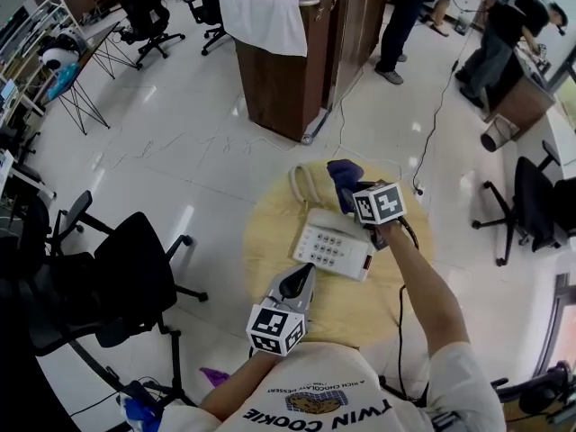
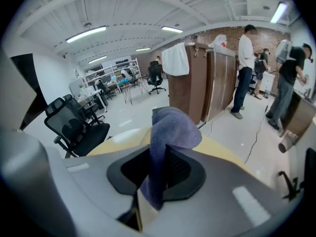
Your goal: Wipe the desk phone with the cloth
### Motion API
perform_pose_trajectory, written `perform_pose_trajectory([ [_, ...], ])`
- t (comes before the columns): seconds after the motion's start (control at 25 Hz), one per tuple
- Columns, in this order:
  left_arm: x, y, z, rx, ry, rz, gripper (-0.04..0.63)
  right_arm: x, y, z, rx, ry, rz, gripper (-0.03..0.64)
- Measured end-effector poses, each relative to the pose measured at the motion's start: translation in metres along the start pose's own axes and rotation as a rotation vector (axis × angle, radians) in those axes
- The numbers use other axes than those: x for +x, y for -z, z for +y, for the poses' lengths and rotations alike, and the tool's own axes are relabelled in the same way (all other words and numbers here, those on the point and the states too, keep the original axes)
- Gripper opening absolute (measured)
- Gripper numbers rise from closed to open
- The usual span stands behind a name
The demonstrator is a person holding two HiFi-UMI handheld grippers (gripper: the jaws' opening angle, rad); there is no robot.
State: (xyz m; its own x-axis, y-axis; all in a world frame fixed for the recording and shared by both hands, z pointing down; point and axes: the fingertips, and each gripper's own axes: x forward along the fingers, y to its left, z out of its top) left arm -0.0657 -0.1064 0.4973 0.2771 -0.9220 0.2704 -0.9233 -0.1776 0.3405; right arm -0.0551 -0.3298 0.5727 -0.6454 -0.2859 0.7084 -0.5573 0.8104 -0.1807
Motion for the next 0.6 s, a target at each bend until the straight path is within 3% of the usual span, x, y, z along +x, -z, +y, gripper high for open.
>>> perform_pose_trajectory([
  [0.36, -0.006, -0.018, -0.01, 0.053, 0.107, -0.033, -0.008, -0.127, 0.002, 0.059, 0.114, 0.034, -0.332, 0.064],
  [0.6, -0.008, -0.04, -0.025, 0.125, 0.186, -0.077, -0.008, -0.2, 0.027, 0.126, 0.057, 0.148, -0.519, 0.064],
])
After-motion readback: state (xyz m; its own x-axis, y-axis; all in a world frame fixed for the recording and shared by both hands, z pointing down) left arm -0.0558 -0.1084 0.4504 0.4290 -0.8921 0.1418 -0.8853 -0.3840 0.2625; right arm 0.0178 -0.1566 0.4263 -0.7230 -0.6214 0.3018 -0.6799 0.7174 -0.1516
